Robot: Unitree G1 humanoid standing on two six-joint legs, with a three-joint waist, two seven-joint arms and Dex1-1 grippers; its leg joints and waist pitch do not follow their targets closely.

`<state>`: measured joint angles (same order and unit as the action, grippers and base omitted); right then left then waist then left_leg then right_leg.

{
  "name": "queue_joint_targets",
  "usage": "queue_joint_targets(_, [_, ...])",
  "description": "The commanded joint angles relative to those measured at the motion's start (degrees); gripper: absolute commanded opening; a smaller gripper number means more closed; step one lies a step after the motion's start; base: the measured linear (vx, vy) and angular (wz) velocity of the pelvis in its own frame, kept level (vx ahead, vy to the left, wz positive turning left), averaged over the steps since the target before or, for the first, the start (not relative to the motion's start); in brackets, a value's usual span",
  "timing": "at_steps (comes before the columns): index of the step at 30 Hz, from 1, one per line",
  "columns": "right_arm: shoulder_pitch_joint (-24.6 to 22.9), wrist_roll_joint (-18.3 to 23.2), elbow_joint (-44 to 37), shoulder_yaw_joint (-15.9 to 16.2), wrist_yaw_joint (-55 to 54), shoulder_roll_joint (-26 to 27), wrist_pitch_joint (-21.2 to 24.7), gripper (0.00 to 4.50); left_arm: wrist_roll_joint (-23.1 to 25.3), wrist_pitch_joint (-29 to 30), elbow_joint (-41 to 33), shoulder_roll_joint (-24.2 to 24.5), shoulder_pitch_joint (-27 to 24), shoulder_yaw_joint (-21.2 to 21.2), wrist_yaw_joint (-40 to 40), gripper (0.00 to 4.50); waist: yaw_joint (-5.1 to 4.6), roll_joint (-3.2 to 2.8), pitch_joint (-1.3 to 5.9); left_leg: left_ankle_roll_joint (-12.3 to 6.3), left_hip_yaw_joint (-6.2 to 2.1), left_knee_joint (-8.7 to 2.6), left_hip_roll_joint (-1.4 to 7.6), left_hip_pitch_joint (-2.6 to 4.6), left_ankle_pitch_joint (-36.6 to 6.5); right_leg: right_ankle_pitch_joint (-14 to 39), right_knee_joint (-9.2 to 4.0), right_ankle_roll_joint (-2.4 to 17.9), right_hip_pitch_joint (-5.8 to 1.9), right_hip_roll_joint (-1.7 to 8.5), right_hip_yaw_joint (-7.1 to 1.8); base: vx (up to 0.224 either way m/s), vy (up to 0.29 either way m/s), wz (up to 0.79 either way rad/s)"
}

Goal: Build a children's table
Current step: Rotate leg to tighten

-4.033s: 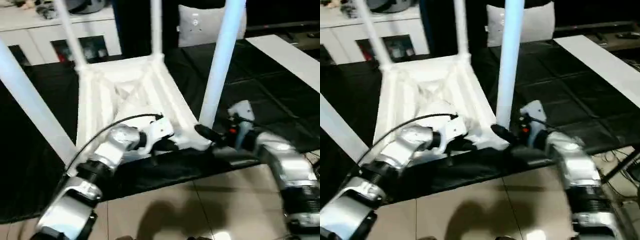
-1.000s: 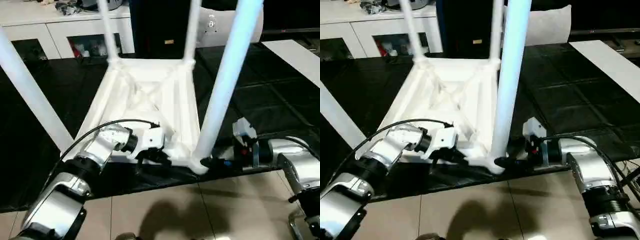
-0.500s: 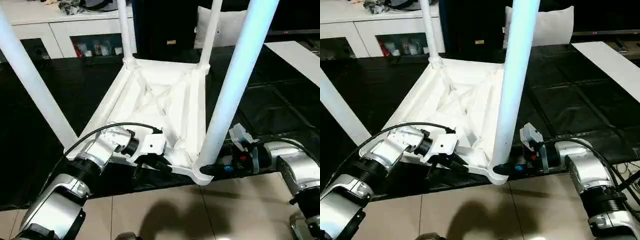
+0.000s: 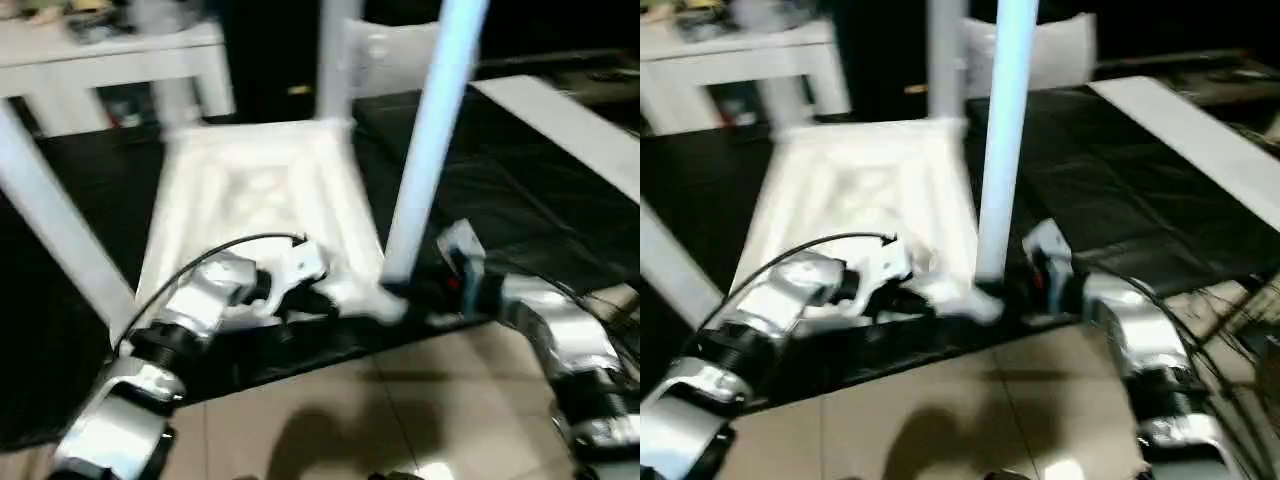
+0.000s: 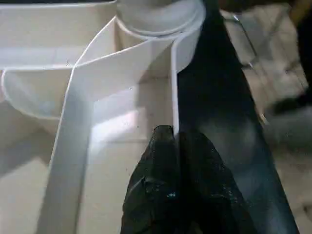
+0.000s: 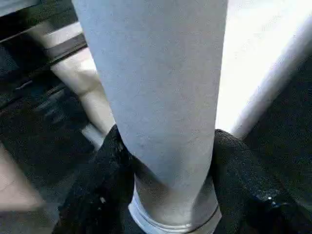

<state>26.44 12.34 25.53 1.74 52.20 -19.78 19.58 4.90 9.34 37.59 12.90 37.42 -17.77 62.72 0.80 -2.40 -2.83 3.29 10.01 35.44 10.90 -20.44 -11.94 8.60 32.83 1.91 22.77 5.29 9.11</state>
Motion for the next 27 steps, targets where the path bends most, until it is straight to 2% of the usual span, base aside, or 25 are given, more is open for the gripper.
queue_joint_targets(1, [2.68, -1.74, 2.46, -0.73, -10.65, 3.87, 2.25, 1.98, -2.27, 1.58, -4.80, -5.28, 0.06, -1.43, -0.39, 0.00, -0.43, 1.02, 3.48, -2.58, -1.17, -3.55, 1.12, 0.01, -13.62, 34.25, -7.05, 0.84, -2.99, 3.94, -1.71, 0.000, 0.000, 0.00])
queue_joint_targets(4, [5.13, -1.37, 5.55, -4.22, -21.29, 8.40, 1.41, 1.98, -2.01, 3.89, -3.75, -9.36, 1.30, 0.46, -7.87, 0.00, -1.00, 0.80, 3.58, -2.99, -1.24, -3.52, 1.11, 0.08, -13.69, 33.57, -7.12, 0.89, -2.99, 3.90, -1.53, 0.000, 0.000, 0.00])
queue_joint_targets(5, [6.24, -0.56, 7.17, -6.41, -26.33, 10.86, 0.42, 1.98, -1.82, 4.33, -2.60, -11.60, 2.12, 1.46, -12.18, 0.00, -1.71, 0.53, 3.77, -3.09, -1.42, -3.67, 1.35, -0.02, -13.60, 31.49, -6.89, 1.63, -3.04, 3.82, -1.52, 0.000, 0.000, 0.00])
queue_joint_targets(6, [6.24, -0.56, 7.17, -6.41, -26.33, 10.86, 0.42, 2.54, -1.82, 4.33, -2.60, -11.60, 2.12, 1.46, -12.18, 0.00, -1.97, 0.60, 3.91, -3.36, -1.57, -3.78, 1.48, -0.17, -13.60, 29.89, -6.70, 2.22, -3.23, 3.88, -1.57, 0.000, 0.000, 0.00])
queue_joint_targets(8, [6.50, -0.56, 7.58, -7.14, -28.53, 12.24, -0.45, 2.75, -1.32, 4.01, -2.44, -12.24, 2.34, 1.29, -13.38, 0.00, -1.94, 0.57, 4.16, -4.24, -1.59, -3.91, 1.65, -0.52, -12.36, 26.87, -6.20, 3.21, -3.54, 4.06, -2.02, 0.000, 0.000, 0.00])
queue_joint_targets(9, [6.21, -0.89, 7.27, -6.80, -28.26, 12.55, -0.94, 2.75, -0.82, 3.80, -2.54, -12.03, 2.34, 0.91, -13.50, 0.00, -1.47, 0.35, 4.47, -4.97, -1.47, -3.88, 2.02, -0.22, -10.37, 23.50, -5.86, 4.94, -3.18, 4.23, -2.52, 0.000, 0.000, 0.00])
queue_joint_targets(10, [5.76, -1.21, 6.75, -6.32, -27.63, 12.57, -1.15, 2.98, -0.24, 3.15, -2.47, -11.50, 2.37, 0.45, -13.37, 0.00, -0.97, 0.57, 4.61, -6.33, -1.45, -3.91, 2.28, -0.65, -7.15, 17.42, -4.52, 7.68, -3.41, 4.18, -3.10, 0.000, 0.000, 0.00])
queue_joint_targets(12, [4.19, -1.76, 4.72, -5.59, -25.99, 12.17, -1.36, 3.13, 1.10, 1.61, -2.06, -9.87, 2.46, -0.26, -13.20, 0.00, -0.41, 0.54, 4.64, -7.23, -1.25, -3.80, 2.18, -0.71, -6.18, 16.21, -4.27, 8.47, -3.49, 4.29, -3.31, 0.000, 0.000, 0.00])
queue_joint_targets(15, [0.32, -1.77, -0.47, -4.97, -23.52, 10.75, -1.56, 3.32, 2.51, -0.69, -0.35, -7.18, 3.06, -0.05, -12.79, 0.00, 0.55, 0.51, 4.74, -8.08, -1.12, -3.87, 2.22, -0.72, -4.04, 14.30, -3.96, 8.26, -3.66, 4.30, -3.47, 0.000, 0.000, 0.00])
queue_joint_targets(16, [-0.90, -1.66, -2.09, -4.83, -22.80, 10.31, -1.60, 3.42, 2.67, -1.27, 0.15, -6.53, 3.26, 0.16, -12.63, 0.00, 1.39, 0.37, 4.72, -8.43, -1.14, -3.94, 2.40, -0.59, -2.82, 13.47, -3.86, 7.88, -3.60, 4.28, -3.58, 0.000, 0.000, 0.00])
queue_joint_targets(17, [-2.91, -1.11, -4.83, -4.49, -21.66, 9.72, -1.30, 3.51, 2.98, -2.82, 0.87, -5.54, 3.51, 0.30, -12.17, 0.00, 1.62, 0.00, 4.73, -8.32, -1.16, -3.94, 2.44, -0.43, -2.80, 13.42, -3.86, 7.90, -3.49, 4.26, -3.58, 0.000, 0.000, 0.00])
queue_joint_targets(18, [-4.39, -0.69, -6.86, -4.36, -21.00, 9.31, -1.23, 3.51, 3.19, -3.83, 1.44, -4.81, 3.69, 0.34, -11.77, 0.00, 1.72, -0.12, 4.64, -8.21, -1.12, -4.00, 2.54, -0.32, -3.15, 13.50, -3.99, 7.79, -3.40, 4.21, -3.63, 0.000, 0.000, 0.00])
queue_joint_targets(19, [-7.59, 0.77, -11.43, -4.10, -19.35, 8.23, -0.24, 3.73, 3.96, -8.12, 3.13, -3.09, 4.19, -0.12, -10.44, 0.00, 2.14, 0.16, 4.68, -7.91, -1.24, -4.17, 2.64, -0.35, -3.74, 12.88, -3.78, 7.47, -3.62, 4.27, -3.75, 0.000, 0.000, 0.00])
queue_joint_targets(20, [-7.59, 0.77, -11.43, -4.10, -19.35, 8.23, -0.24, 3.73, 3.96, -8.12, 3.13, -3.09, 4.19, -0.12, -10.44, 0.00, 2.14, 0.16, 4.68, -7.91, -1.24, -4.17, 2.64, -0.35, -3.74, 12.88, -3.78, 7.47, -3.62, 4.27, -3.75, 0.000, 0.000, 0.00])
queue_joint_targets(21, [-8.81, 1.12, -13.11, -4.00, -19.14, 7.78, -0.05, 3.85, 4.09, -9.67, 3.67, -2.54, 4.28, -0.27, -9.80, 0.00, 2.21, -0.17, 4.60, -7.42, -1.31, -4.30, 2.69, -0.27, -4.76, 13.72, -3.85, 7.40, -3.55, 4.22, -3.67, 0.000, 0.000, 0.00])
queue_joint_targets(22, [-11.85, 2.19, -17.29, -3.61, -18.34, 6.60, 0.33, 3.90, 3.78, -12.69, 4.60, -1.53, 4.50, -0.47, -8.58, 0.00, 2.28, 0.15, 4.27, -6.51, -1.18, -4.52, 2.49, -0.19, -7.28, 16.89, -4.62, 6.55, -3.51, 4.24, -3.67, 0.000, 0.000, 0.00])
queue_joint_targets(24, [-14.93, 2.54, -21.41, -3.37, -17.40, 5.45, 1.19, 4.00, 3.44, -14.74, 5.54, -0.57, 4.84, -0.73, -7.47, 0.00, 2.47, -0.14, 4.18, -5.80, -1.14, -4.59, 2.44, -0.09, -8.53, 18.75, -4.88, 5.66, -3.48, 4.29, -3.74, 0.000, 0.000, 0.00])
queue_joint_targets(25, [-16.86, 2.18, -23.61, -3.27, -17.03, 4.69, 1.39, 4.21, 3.84, -15.18, 6.62, -0.11, 5.41, -0.73, -7.87, 0.00, 2.52, -0.02, 4.30, -5.32, -1.21, -4.64, 2.50, -0.08, -8.81, 19.18, -4.85, 5.32, -3.45, 4.32, -3.71, 0.000, 0.000, 0.00])
queue_joint_targets(26, [-17.10, 2.11, -23.87, -3.26, -17.00, 4.59, 1.40, 4.26, 3.91, -15.20, 6.77, -0.06, 5.48, -0.72, -7.95, 0.00, 2.54, -0.14, 4.24, -5.11, -1.24, -4.70, 2.51, -0.10, -9.01, 19.44, -4.90, 5.18, -3.40, 4.30, -3.71, 0.000, 0.000, 0.00])
queue_joint_targets(27, [-19.18, 1.75, -26.11, -3.38, -16.83, 3.85, 1.49, 4.26, 4.25, -15.86, 8.45, 0.26, 6.28, -0.33, -9.06, 0.00, 2.53, 0.03, 4.12, -4.75, -1.17, -4.69, 2.43, -0.09, -9.77, 20.44, -5.07, 4.95, -3.32, 4.28, -3.64, 0.000, 0.000, 0.00])
